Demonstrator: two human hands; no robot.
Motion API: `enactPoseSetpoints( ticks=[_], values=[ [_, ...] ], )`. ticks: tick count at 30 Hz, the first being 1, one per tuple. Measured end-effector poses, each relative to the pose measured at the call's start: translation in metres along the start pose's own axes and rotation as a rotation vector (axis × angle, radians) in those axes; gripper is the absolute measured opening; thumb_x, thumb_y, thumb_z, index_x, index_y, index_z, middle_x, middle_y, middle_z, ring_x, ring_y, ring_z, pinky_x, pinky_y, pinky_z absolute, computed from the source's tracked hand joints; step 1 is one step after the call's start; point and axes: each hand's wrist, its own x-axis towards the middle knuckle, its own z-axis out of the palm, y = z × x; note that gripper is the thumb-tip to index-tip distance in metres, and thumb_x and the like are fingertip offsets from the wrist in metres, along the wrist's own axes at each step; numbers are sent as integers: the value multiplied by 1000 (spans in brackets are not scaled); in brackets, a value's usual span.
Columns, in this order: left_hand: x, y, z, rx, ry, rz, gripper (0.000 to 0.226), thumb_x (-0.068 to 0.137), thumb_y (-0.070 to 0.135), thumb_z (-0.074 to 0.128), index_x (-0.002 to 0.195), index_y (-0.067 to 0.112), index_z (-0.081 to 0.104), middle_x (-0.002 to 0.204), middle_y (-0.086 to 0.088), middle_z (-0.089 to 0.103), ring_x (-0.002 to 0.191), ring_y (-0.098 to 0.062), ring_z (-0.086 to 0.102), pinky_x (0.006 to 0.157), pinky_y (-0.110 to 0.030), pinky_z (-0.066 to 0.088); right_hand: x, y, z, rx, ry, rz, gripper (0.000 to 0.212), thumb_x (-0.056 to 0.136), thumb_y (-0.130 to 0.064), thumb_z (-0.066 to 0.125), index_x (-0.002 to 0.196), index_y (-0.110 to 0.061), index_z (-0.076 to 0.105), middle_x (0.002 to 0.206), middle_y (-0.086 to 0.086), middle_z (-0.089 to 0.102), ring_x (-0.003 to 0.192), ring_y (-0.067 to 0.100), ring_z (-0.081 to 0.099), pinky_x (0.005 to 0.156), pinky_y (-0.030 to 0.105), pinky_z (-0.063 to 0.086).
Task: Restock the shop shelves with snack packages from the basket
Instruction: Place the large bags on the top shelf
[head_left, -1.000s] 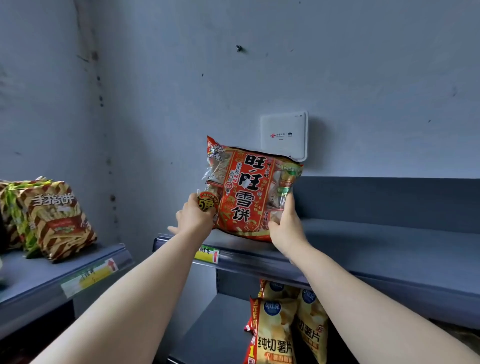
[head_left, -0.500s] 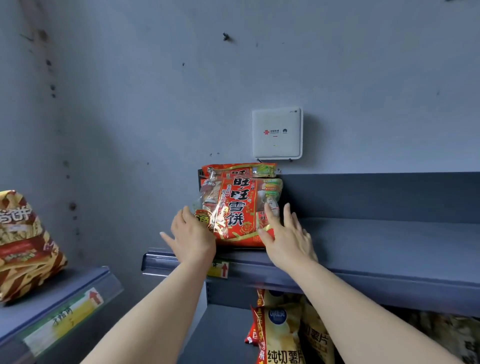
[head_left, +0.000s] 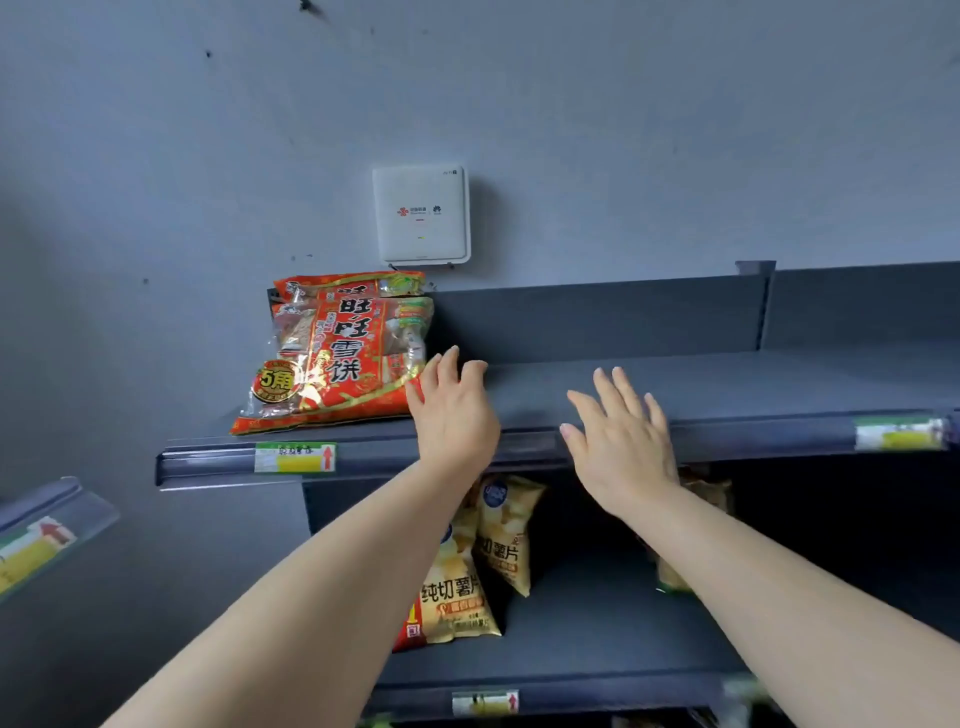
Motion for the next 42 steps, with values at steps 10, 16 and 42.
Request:
enactPoseSetpoints(
  ticks=[10, 16, 42],
  values=[
    [-125, 208, 55, -80, -376, 273, 51, 98, 28, 52, 147, 29, 36, 161, -4, 19, 149, -29, 9, 119, -53, 13, -171, 224, -67, -119, -205, 293, 52, 104, -40, 33, 153, -23, 25, 163, 3, 16, 151, 21, 3, 121, 46, 12],
    [-218, 330, 86, -49, -793, 415, 64, 95, 35, 56, 152, 32, 26, 158, 0, 26, 143, -32, 21, 114, -54, 26, -291, 349, -103, -175, -346, 544, 53, 102, -36, 41, 151, -22, 27, 161, 1, 21, 150, 20, 10, 118, 44, 16],
    [-416, 525, 316, 98, -1496, 664, 50, 83, 49, 67, 127, 26, 60, 136, -2, 51, 132, -28, 38, 110, -50, 33, -446, 578, -7, -23, -903, 733, 44, 99, -35, 47, 141, -22, 44, 148, 6, 41, 137, 24, 37, 104, 37, 37]
  ],
)
